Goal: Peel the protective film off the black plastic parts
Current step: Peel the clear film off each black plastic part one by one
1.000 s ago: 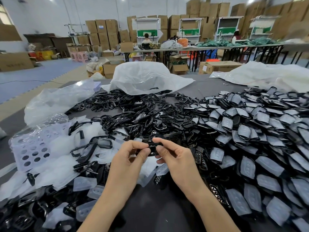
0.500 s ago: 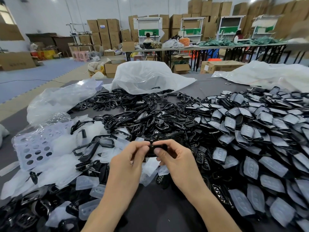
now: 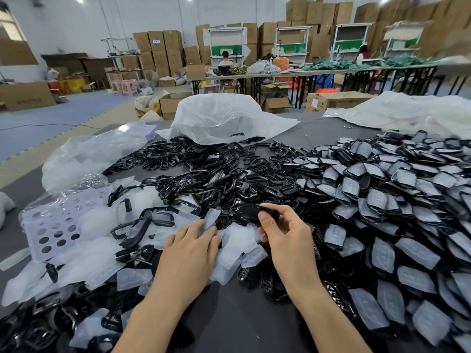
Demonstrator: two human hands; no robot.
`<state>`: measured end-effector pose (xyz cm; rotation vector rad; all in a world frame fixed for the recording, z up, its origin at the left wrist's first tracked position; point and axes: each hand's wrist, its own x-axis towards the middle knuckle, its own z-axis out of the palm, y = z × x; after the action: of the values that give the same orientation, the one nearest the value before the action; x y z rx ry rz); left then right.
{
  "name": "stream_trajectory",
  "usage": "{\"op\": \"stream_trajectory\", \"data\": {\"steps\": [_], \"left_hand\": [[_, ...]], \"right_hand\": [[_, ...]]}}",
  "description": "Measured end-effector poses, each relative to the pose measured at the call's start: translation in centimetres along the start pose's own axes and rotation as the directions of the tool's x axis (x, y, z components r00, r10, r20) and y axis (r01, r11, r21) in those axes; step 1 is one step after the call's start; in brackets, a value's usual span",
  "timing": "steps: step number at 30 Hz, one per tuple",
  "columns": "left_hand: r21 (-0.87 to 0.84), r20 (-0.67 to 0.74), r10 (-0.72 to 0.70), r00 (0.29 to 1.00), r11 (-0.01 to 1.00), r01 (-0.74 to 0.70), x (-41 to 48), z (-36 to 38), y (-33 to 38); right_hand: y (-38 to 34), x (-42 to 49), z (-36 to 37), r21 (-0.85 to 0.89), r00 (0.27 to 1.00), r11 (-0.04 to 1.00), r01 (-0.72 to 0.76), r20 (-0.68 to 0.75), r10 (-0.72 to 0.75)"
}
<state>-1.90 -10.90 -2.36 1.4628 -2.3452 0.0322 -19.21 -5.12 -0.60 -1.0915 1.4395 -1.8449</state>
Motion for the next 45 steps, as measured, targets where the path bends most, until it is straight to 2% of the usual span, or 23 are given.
{"op": "stream_trajectory", "data": {"steps": [3,6,8,11,17,20,23,25,27,31,34,37,40,45], "left_hand": [[-0.004,-0.017,-0.003,1.000,1.000,0.003,0.1,0.1,0.0],[-0.109,-0.122,0.004,0.992,0.994,-0.017,0.0,0.1,0.0],[-0.260,-0.138,-0.063,0.988,0.965,0.025,0.0,0.1,-0.1],[-0.449,-0.121,-0.162,0.979,0.889,0.091,0.1,0.1,-0.3],[-0.722,-0.133,-0.222,0.966,0.689,0.059,-0.3,-2.0,1.4],[-0.824,-0.150,-0.226,0.963,0.566,0.004,-0.7,-3.2,2.5],[-0.878,-0.115,-0.158,0.981,0.478,-0.026,-1.3,-3.9,3.0],[-0.886,-0.044,-0.050,0.998,0.464,-0.016,-1.6,-3.9,3.2],[-0.869,-0.018,0.030,0.999,0.494,-0.030,-1.7,-3.6,3.3],[-0.814,-0.072,0.048,0.996,0.574,-0.086,-1.5,-3.4,3.7],[-0.811,-0.102,0.010,0.995,0.578,-0.088,-1.4,-3.5,3.6],[-0.848,-0.113,-0.134,0.985,0.529,-0.025,-1.2,-3.3,3.4],[-0.841,-0.159,-0.215,0.963,0.541,-0.018,-1.1,-3.2,3.2],[-0.851,-0.178,-0.248,0.952,0.524,-0.023,-0.9,-3.1,3.2]], "right_hand": [[0.0,0.0,0.0,0.009,1.000,1.000,-0.007,-0.004,0.007],[0.0,0.1,-0.1,0.018,1.000,1.000,-0.021,-0.010,0.021],[0.0,0.1,-0.1,0.018,1.000,1.000,-0.022,-0.012,0.022],[-0.1,0.1,-0.1,0.025,1.000,1.000,-0.019,-0.013,0.019],[-0.6,0.1,0.0,0.192,0.995,0.976,-0.102,0.016,0.100],[-0.7,0.3,0.2,0.307,0.987,0.938,-0.160,0.030,0.159],[-0.7,0.4,0.0,0.382,0.980,0.904,-0.192,0.024,0.198],[-0.7,0.5,0.0,0.408,0.976,0.890,-0.205,0.024,0.214],[-0.6,0.5,-0.1,0.409,0.974,0.887,-0.214,0.024,0.224],[-0.5,0.6,-0.1,0.426,0.969,0.872,-0.240,0.047,0.243],[-0.7,0.2,0.1,0.390,0.953,0.870,-0.301,0.161,0.257],[-1.0,-0.4,0.5,0.295,0.930,0.901,-0.319,0.278,0.238],[-1.4,-0.8,0.5,0.252,0.928,0.922,-0.294,0.306,0.212],[-1.7,-1.0,0.5,0.208,0.930,0.945,-0.251,0.323,0.176]]}}
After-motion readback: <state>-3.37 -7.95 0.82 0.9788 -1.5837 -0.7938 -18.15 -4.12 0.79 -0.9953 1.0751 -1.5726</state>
